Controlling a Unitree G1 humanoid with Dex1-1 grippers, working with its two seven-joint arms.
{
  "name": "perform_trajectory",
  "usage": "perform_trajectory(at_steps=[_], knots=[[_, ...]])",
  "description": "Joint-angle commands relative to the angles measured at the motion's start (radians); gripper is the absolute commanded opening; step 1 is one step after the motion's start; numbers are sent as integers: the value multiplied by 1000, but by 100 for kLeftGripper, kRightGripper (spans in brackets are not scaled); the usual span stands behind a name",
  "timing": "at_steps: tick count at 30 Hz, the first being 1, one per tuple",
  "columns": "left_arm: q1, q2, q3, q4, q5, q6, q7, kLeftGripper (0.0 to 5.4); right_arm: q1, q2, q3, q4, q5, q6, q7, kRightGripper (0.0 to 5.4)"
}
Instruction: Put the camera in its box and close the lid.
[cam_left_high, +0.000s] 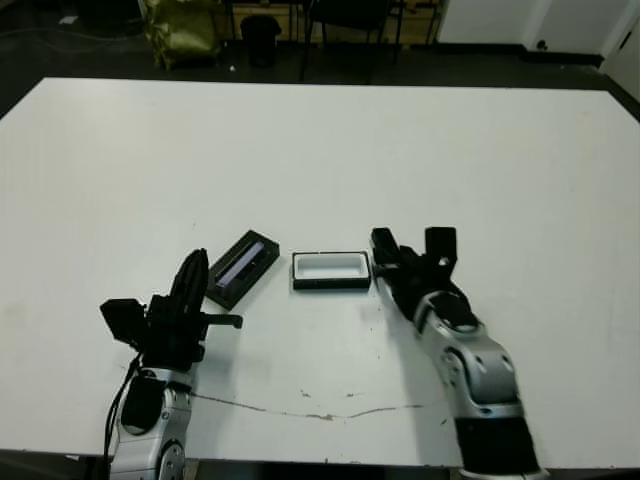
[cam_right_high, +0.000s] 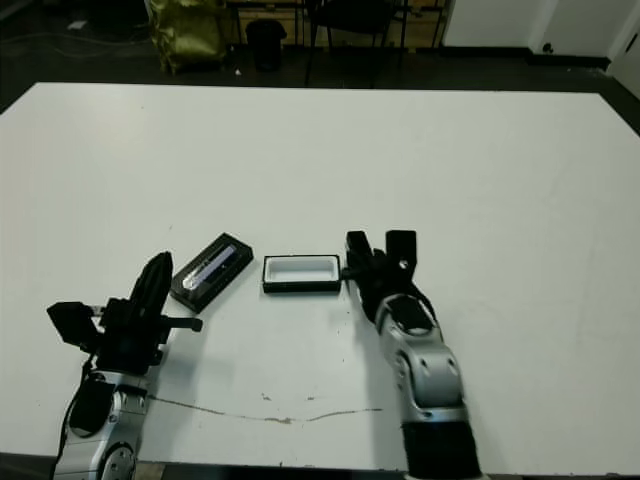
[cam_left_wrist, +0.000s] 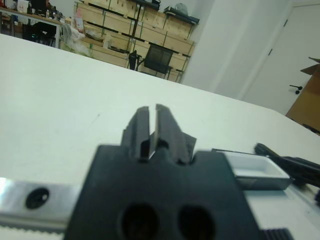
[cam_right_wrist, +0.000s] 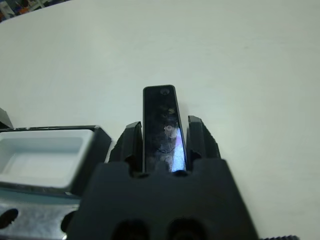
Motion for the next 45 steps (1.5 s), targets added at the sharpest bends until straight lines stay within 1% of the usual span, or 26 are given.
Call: perform_trajectory(at_steps=[1, 4, 7, 10, 12, 14, 16, 20, 23, 26, 27, 30, 31, 33, 34, 36, 38, 42, 45], knots=[[8, 9, -4, -2, 10, 26, 13, 0, -10, -51, -47, -65, 78, 53, 58, 84], [3, 15, -4, 10, -1, 15, -4, 0, -47, -127, -62, -123, 114, 100, 103, 84], [8, 12, -6, -2, 13, 25, 14, 0, -95, -202, -82, -155, 155, 139, 153, 84], [7, 12, -6, 4, 9, 15, 9, 0, -148, -265, -99, -136, 207, 137, 228, 84], [4, 10, -5, 9, 3, 17, 8, 0, -181, -308, -97, -101, 227, 118, 286, 84], [0, 12, -4, 17, 4, 9, 4, 0, -209, -351, -85, -66, 231, 78, 353, 84], [4, 11, -7, 6, 13, 15, 14, 0, -241, -394, -69, -16, 232, 23, 445, 84], [9, 8, -12, -9, 17, 33, 28, 0, -327, -476, 7, 111, 189, -122, 630, 84], [10, 8, -16, -12, 24, 30, 35, 0, -421, -516, 67, 249, 164, -217, 788, 84], [10, 5, -15, -15, 18, 34, 35, 0, -522, -540, 130, 379, 127, -274, 924, 84], [12, 3, -16, -25, 16, 45, 41, 0, -556, -546, 157, 414, 113, -272, 966, 84], [24, 1, -24, -70, 36, 96, 76, 0, -647, -541, 229, 530, 76, -300, 1099, 84], [22, 4, -24, -67, 43, 85, 74, 0, -668, -532, 247, 568, 61, -332, 1132, 84], [17, 10, -22, -50, 40, 64, 58, 0, -708, -508, 280, 635, 36, -366, 1183, 84], [17, 7, -21, -53, 35, 72, 60, 0, -727, -491, 292, 673, 30, -389, 1215, 84], [18, 8, -22, -60, 37, 85, 64, 0, -758, -462, 309, 736, 20, -421, 1265, 84], [20, 8, -22, -67, 34, 98, 66, 0, -785, -429, 325, 798, 2, -470, 1305, 84], [17, 5, -20, -64, 28, 93, 61, 0, -825, -369, 342, 894, -19, -484, 1363, 84], [16, 4, -20, -61, 33, 90, 65, 0, -829, -324, 328, 959, -16, -520, 1388, 84]])
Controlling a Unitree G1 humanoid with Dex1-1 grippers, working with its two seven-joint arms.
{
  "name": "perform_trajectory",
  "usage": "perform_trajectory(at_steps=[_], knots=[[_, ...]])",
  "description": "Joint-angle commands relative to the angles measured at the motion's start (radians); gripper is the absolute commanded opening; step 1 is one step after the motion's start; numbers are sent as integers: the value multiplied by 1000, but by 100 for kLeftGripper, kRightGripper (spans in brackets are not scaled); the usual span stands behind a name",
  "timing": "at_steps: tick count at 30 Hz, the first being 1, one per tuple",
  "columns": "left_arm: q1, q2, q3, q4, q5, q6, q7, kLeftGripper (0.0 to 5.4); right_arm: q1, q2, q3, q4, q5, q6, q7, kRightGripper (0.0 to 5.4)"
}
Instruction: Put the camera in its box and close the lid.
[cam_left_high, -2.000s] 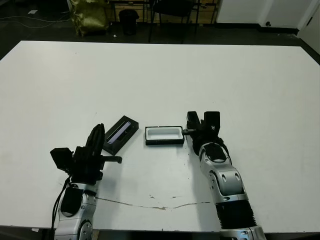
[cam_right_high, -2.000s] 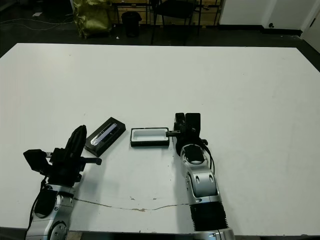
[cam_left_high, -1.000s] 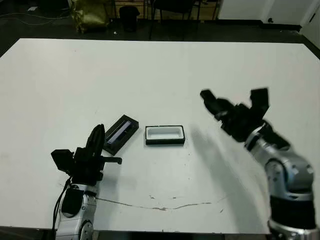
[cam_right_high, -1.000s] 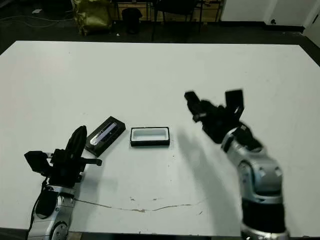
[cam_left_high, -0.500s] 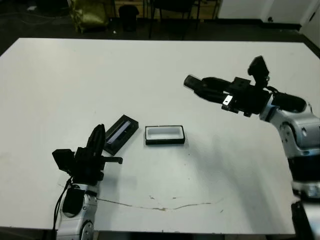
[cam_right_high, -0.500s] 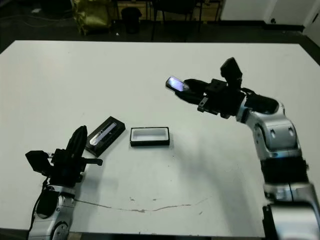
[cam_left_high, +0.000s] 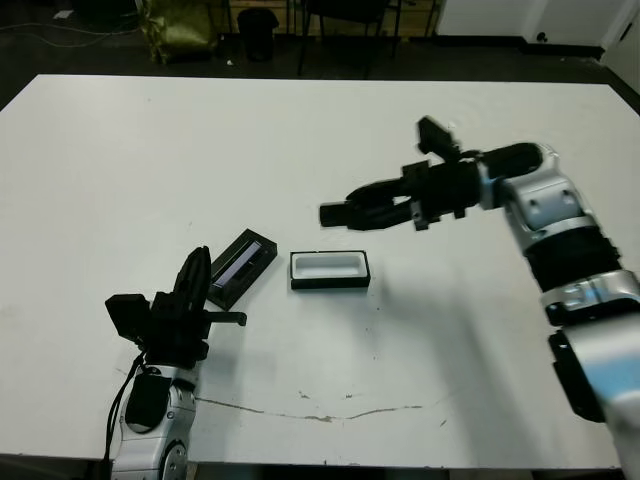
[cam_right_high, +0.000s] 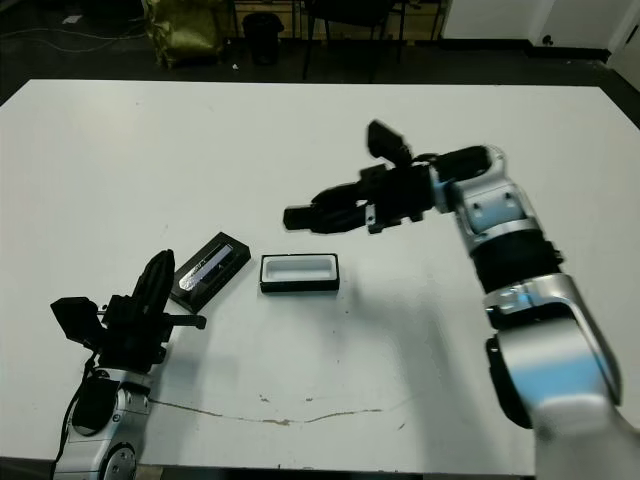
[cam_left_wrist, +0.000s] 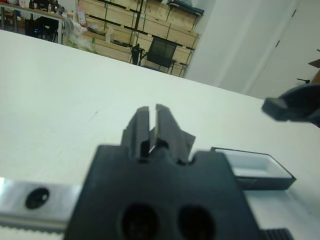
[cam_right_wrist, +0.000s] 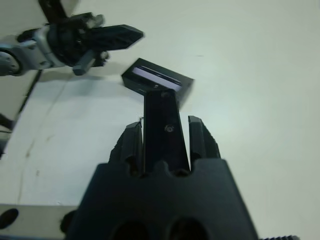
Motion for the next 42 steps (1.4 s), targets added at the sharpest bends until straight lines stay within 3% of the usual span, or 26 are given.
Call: perform_trajectory(at_steps=[1, 4, 12, 19, 27, 34, 39, 42], knots=[[9, 7, 3, 11, 6, 10, 8, 0, -15, 42, -8, 72, -11, -44, 28, 84], [15, 3, 2, -5, 5, 30, 20, 0, -4, 70, -17, 103, -12, -103, 42, 84], [12, 7, 3, 8, 10, 21, 14, 0, 12, 89, -33, 134, -22, -139, 48, 84], [12, 5, 2, 11, 10, 13, 12, 0, 12, 71, -28, 112, -63, -80, 17, 84], [-3, 11, 11, 67, -4, -63, -35, 0, 13, 60, -30, 109, -89, -87, -5, 84], [7, 5, 9, 44, -3, -33, -13, 0, 19, 59, -25, 104, -104, -99, -9, 84], [7, 9, 11, 50, -9, -33, -17, 0, 22, 58, -11, 104, -125, -40, -14, 84], [13, 9, 10, 37, -12, -14, -12, 0, 32, 61, -6, 105, -134, -46, -18, 84]])
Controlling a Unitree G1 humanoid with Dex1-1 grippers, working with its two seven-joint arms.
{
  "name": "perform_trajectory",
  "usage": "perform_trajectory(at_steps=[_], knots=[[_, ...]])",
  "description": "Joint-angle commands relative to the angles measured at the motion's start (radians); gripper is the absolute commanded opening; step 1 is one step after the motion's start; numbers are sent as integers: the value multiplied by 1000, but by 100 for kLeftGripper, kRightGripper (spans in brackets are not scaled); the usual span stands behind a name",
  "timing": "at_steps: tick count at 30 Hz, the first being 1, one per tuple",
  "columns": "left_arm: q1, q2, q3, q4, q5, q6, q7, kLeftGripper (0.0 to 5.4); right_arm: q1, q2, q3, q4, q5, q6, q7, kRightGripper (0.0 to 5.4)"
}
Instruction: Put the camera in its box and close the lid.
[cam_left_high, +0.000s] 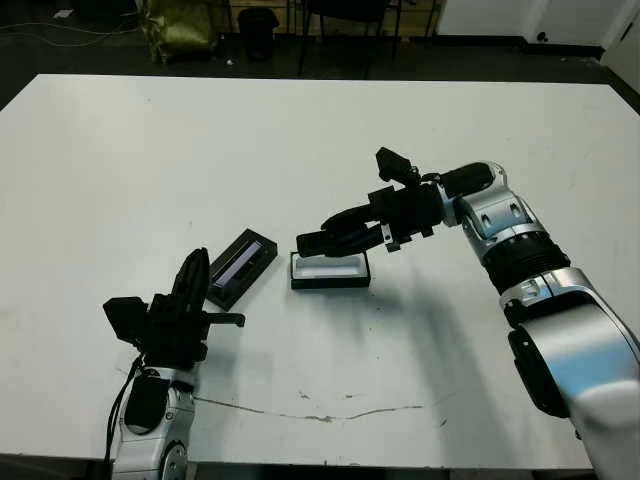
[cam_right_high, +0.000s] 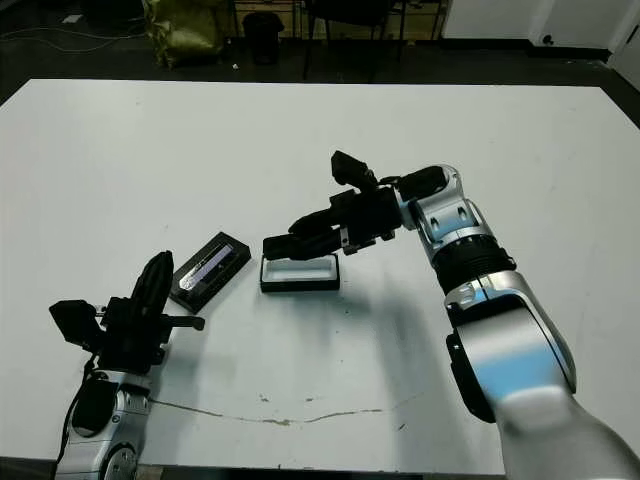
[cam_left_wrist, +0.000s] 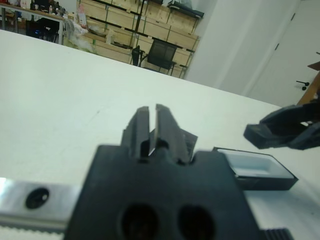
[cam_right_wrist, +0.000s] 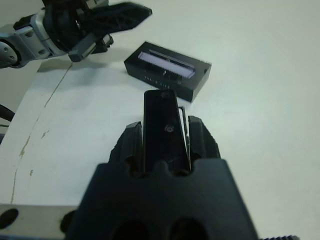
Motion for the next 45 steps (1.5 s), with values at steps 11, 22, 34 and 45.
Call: perform_trajectory(at_steps=[11, 22, 34, 45], knots=[[14, 13, 3, 20, -7, -1, -14, 0, 35, 14, 39, 41, -65, -23, -20, 84], [13, 12, 0, 26, 4, -7, -9, 0, 32, 50, 30, 111, -72, -66, -56, 84], [20, 12, -3, 15, 7, 7, -3, 0, 33, 63, -8, 147, -62, -116, -92, 83], [21, 8, -2, 15, 9, 7, -1, 0, 28, 53, -1, 137, -79, -103, -99, 83]])
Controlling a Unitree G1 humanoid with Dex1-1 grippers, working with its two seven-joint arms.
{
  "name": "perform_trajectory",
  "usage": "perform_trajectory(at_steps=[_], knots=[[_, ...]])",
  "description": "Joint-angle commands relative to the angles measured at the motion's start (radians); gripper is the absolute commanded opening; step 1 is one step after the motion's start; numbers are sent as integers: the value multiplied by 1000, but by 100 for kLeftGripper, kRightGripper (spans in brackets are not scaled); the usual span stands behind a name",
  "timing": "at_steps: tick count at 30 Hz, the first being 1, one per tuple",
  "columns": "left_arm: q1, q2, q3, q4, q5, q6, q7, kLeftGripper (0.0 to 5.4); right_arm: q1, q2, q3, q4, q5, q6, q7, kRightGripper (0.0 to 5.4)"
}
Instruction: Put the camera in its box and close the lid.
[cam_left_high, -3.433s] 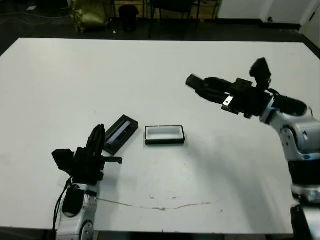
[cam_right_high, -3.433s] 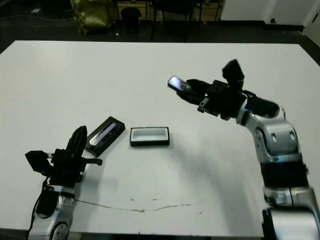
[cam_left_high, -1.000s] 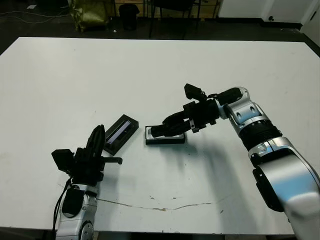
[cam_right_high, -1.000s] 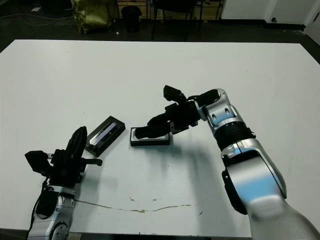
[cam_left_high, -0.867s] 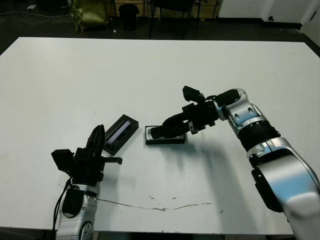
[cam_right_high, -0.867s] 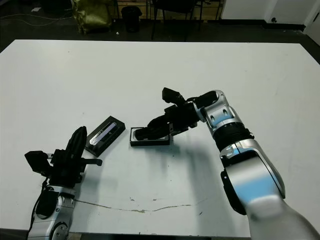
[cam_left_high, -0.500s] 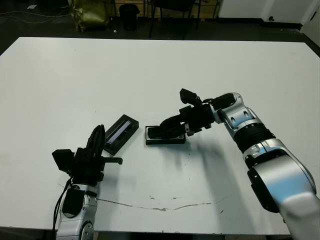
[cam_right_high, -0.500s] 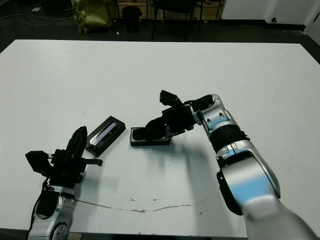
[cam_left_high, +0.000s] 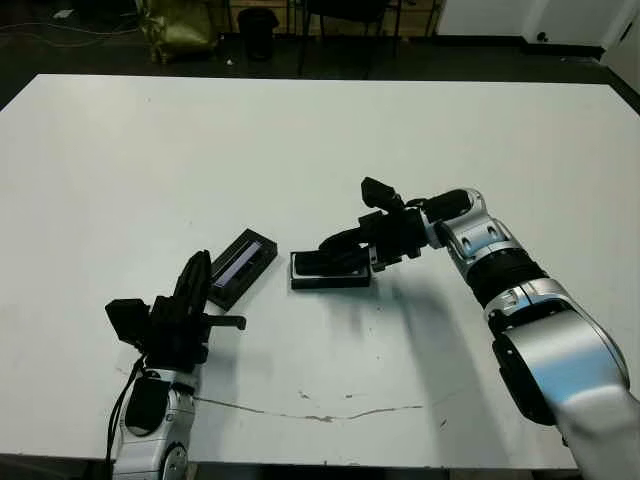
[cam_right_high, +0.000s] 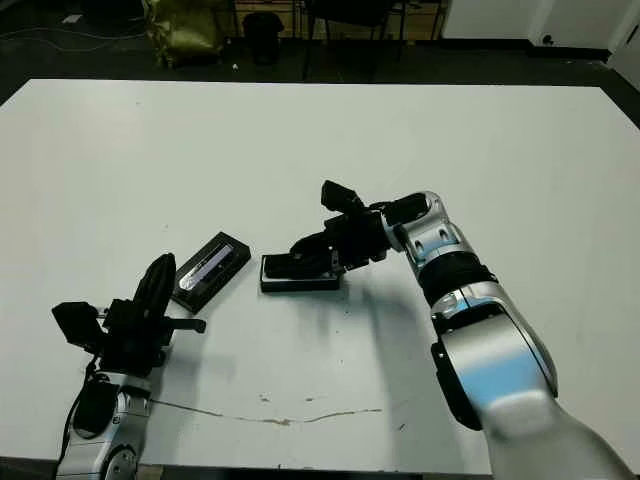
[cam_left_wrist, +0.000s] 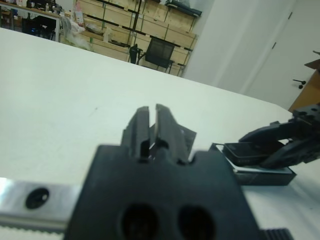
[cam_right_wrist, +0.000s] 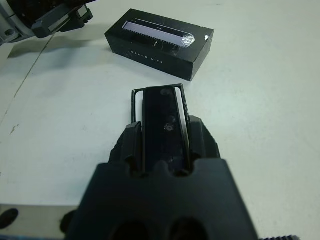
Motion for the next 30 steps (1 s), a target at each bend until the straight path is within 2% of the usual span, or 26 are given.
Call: perform_trajectory(at_steps=[1, 9, 13, 30], knots=[[15, 10, -1, 3, 8, 14, 6, 0, 8, -3, 2, 0, -14, 26, -1, 83], [12, 14, 3, 10, -2, 15, -4, 0, 37, 12, 49, -44, -56, 33, -12, 83], [16, 7, 2, -3, -3, 29, 7, 0, 57, 19, 71, -60, -69, 1, -14, 83], [16, 12, 0, 6, 12, 11, 4, 0, 101, 38, 128, -64, -98, -44, -51, 83]])
